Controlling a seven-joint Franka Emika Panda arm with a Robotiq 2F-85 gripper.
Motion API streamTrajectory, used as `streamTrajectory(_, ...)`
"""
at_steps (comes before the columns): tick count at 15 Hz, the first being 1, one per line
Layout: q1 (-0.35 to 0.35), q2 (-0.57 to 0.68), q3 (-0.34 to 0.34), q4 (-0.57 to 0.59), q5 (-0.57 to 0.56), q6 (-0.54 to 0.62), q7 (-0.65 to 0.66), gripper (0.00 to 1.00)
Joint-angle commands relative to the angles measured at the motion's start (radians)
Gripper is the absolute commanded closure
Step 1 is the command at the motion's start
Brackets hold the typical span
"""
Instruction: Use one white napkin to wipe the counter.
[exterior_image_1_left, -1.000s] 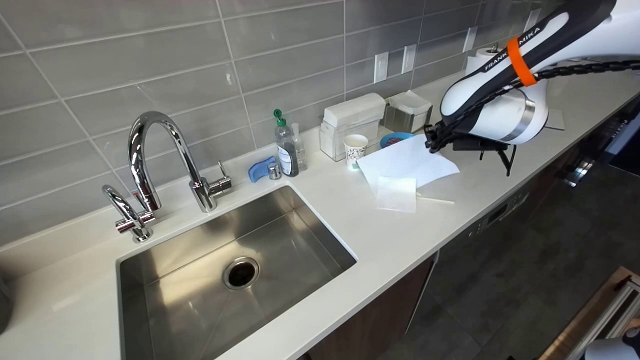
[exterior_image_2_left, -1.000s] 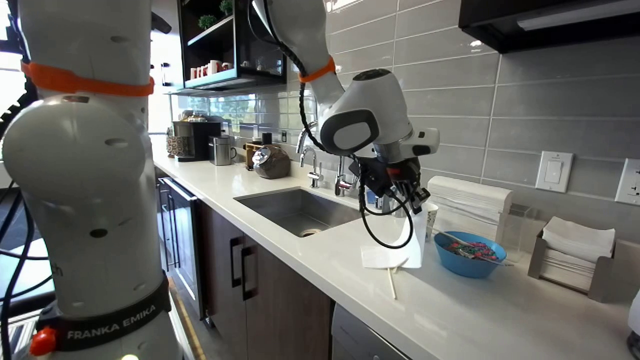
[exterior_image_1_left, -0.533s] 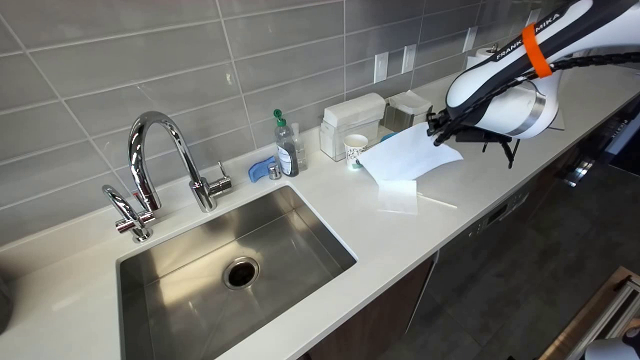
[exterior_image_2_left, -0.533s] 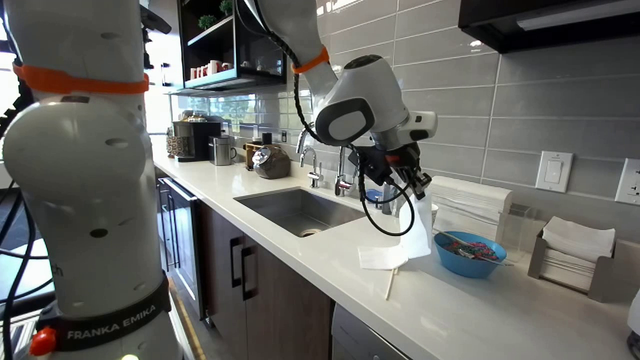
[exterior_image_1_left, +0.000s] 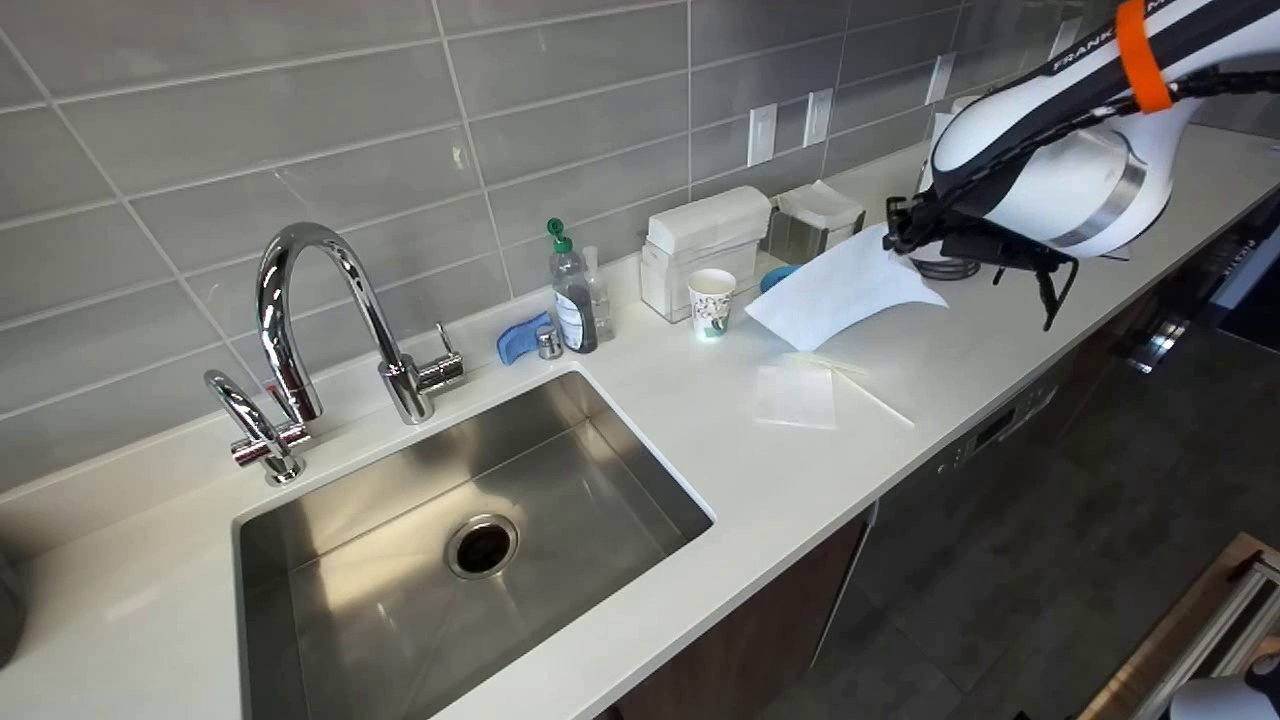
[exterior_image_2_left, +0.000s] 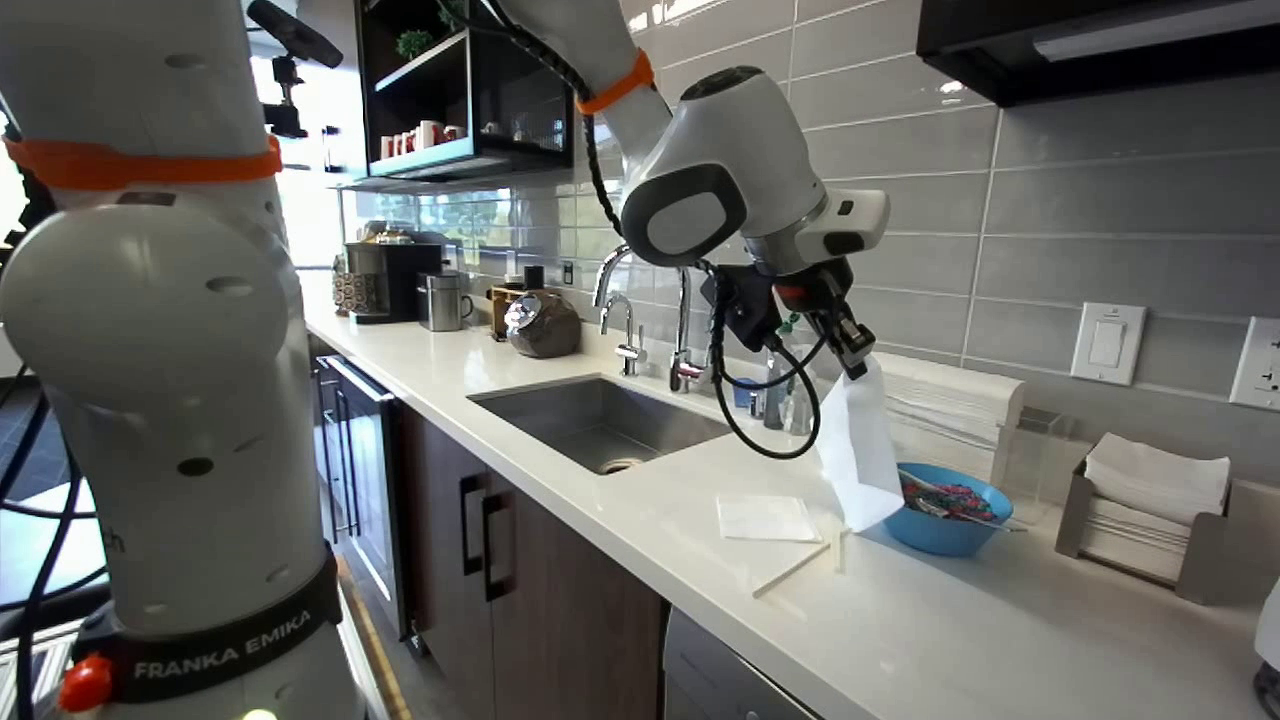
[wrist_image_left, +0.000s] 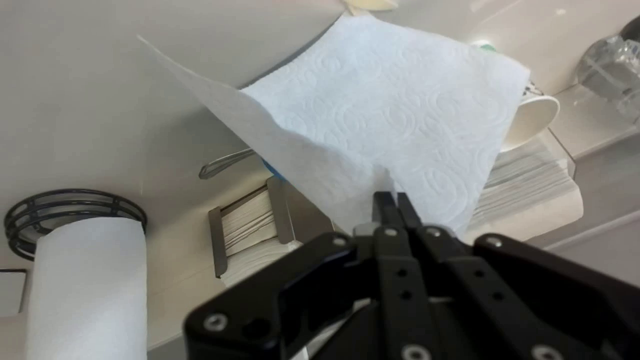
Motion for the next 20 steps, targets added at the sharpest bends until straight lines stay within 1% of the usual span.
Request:
streamTrajectory(1, 0.045, -0.087, -0.053, -0.018, 0.106, -0.061, -0.029, 1.00)
streamTrajectory(3, 0.051, -0.093, -0.066, -0.024, 0.132, -0.032, -0.031, 1.00)
streamTrajectory(5, 0.038, -0.095, -0.070, -0.035, 0.139, -0.006, -0.012, 1.00)
streamTrajectory(9, -0.021, -0.072, -0.074, -0.065, 0.140, 0.060, 0.040, 1.00)
streamTrajectory(11, -0.070, -0.056, -0.079, -0.082, 0.132, 0.089, 0.057, 1.00)
streamTrajectory(12, -0.040, -0.064, -0.080, -0.059, 0.124, 0.056, 0.033, 0.99)
streamTrajectory(14, -0.069, -0.060, -0.086, -0.071, 0.124, 0.062, 0.034, 0.99)
streamTrajectory(18, -0.073, -0.058, -0.086, -0.072, 0.124, 0.062, 0.037, 1.00)
streamTrajectory(20, -0.104, 0.003, -0.091, -0.034, 0.118, 0.077, 0.051, 1.00)
